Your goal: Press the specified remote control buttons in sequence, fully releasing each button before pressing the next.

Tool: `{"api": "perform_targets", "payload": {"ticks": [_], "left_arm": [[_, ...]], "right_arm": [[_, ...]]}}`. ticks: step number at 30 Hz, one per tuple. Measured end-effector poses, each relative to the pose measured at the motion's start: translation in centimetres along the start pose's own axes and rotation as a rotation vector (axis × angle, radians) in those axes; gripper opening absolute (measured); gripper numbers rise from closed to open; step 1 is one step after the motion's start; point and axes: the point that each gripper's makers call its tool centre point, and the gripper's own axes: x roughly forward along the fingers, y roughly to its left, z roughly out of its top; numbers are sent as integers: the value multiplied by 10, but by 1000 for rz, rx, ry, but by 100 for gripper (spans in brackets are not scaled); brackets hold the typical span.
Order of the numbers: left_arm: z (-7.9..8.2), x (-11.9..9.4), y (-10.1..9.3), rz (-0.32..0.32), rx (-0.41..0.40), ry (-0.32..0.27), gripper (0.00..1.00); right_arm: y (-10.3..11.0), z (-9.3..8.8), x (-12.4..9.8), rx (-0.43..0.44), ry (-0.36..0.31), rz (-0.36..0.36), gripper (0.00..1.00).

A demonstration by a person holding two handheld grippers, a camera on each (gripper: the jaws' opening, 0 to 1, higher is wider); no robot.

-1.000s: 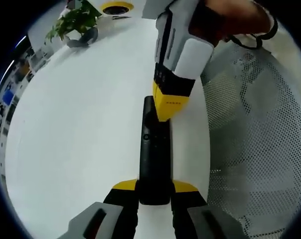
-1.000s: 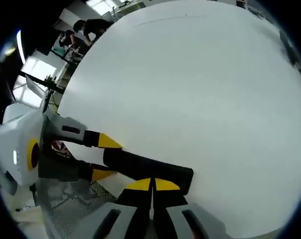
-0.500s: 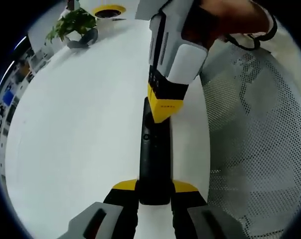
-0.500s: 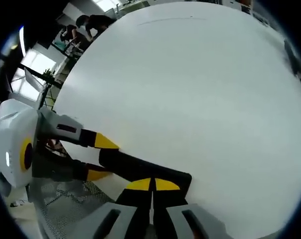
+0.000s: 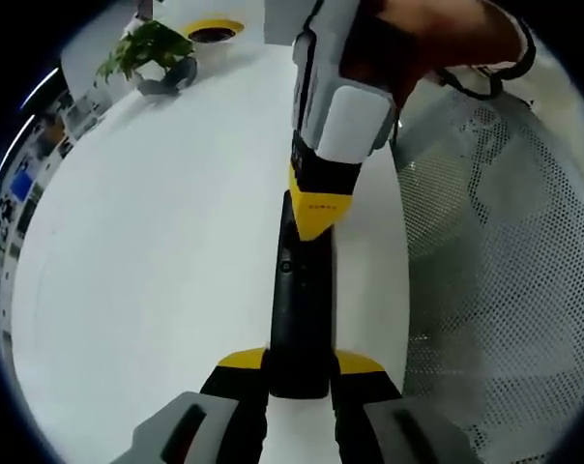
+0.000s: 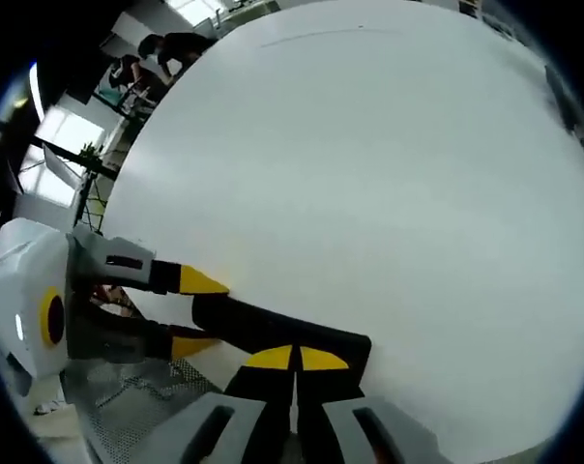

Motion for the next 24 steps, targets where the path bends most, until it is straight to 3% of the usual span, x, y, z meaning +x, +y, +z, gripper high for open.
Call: {"api": "perform_targets", "payload": {"ticks": [5,18,21,24], "left_arm": [[1,0,0,17,-30,-34,24],[2,1,-3,22,-6,-17,24],[2,1,-5,21,0,-10,24],[2,1,-6,22,-2,-10,24]], "right_arm": [[0,0,1,11,11,3,0],[2,4,-2,25,-21,-14,0],[13,10,-2,35,-44,37,0],[17,11,0,33,-40,42,0]]}}
